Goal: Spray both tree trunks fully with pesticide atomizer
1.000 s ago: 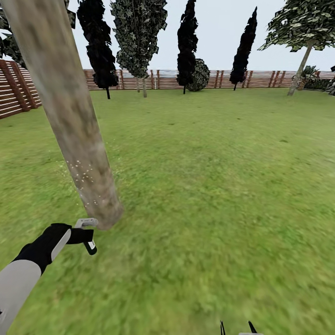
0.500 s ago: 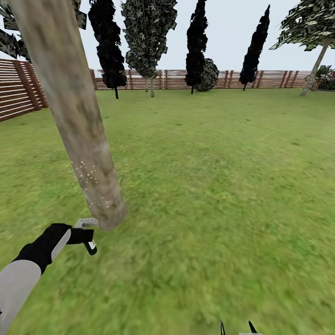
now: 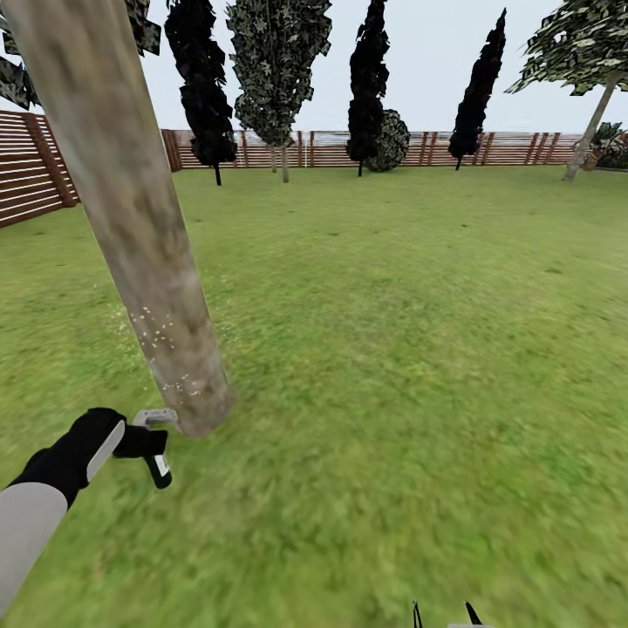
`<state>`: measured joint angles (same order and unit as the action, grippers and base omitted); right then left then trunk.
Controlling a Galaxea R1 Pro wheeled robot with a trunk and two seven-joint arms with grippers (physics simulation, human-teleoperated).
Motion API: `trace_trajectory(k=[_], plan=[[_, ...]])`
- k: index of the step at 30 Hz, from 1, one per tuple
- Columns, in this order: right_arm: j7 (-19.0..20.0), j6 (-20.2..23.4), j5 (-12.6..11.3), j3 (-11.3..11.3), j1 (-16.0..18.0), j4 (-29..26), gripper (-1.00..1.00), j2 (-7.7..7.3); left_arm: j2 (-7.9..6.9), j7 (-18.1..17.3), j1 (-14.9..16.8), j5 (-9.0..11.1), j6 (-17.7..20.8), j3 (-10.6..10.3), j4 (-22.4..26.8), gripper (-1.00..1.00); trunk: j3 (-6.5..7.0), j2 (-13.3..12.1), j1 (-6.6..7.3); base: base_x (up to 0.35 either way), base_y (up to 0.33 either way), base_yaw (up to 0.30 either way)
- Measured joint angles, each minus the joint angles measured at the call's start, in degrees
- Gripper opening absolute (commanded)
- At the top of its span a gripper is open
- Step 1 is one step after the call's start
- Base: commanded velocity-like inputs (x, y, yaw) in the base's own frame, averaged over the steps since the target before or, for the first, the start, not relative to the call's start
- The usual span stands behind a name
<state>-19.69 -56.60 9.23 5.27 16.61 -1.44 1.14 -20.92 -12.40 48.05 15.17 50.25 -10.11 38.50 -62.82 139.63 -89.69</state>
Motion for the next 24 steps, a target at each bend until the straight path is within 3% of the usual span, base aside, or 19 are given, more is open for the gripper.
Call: trace_trajectory(k=[3,6,9,11,15,19,24], plan=[[0.00,0.00,0.01,0.01,0.00,-0.01,1.00,0.04,-0.05,0.08,-0.30,-0.60,0.79,0.08,5.06,-1.00,0.00,0.00,0.00,-0.260,0.000,0.000],[0.00,0.00,0.00,0.00,0.00,0.00,1.00,0.04,-0.08,0.16,0.23,-0.53,0.82,0.14,5.81,-1.00,0.00,0.00,0.00,-0.332,0.000,0.000],[0.00,0.00,0.00,0.00,0.00,0.01,1.00,0.07,-0.12,0.25,1.48,-0.32,3.99,0.11,6.05,-1.00,0.00,0.00,0.00,-0.264,0.000,0.000],[0.00,0.00,0.01,0.01,0.02,0.00,1.00,0.06,-0.15,0.33,2.42,-0.32,5.00,0.45,7.58,-1.00,0.00,0.00,0.00,-0.037,0.000,0.000],[0.00,0.00,0.00,0.00,0.00,0.00,1.00,0.09,-0.09,0.60,3.43,-0.72,5.10,3.44,7.98,-1.00,0.00,0.00,0.00,-0.005,0.000,0.047],[0.00,0.00,0.00,0.00,0.00,0.02,1.00,0.09,-0.08,0.79,3.43,-1.00,5.04,3.72,7.99,-1.00,0.00,0.00,0.00,0.001,0.000,0.234],[-0.01,-0.01,0.00,0.00,0.00,-0.05,1.00,0.02,-0.07,0.80,3.47,-1.29,5.12,3.61,7.99,-1.00,-0.01,0.00,0.00,0.205,-0.098,0.023]])
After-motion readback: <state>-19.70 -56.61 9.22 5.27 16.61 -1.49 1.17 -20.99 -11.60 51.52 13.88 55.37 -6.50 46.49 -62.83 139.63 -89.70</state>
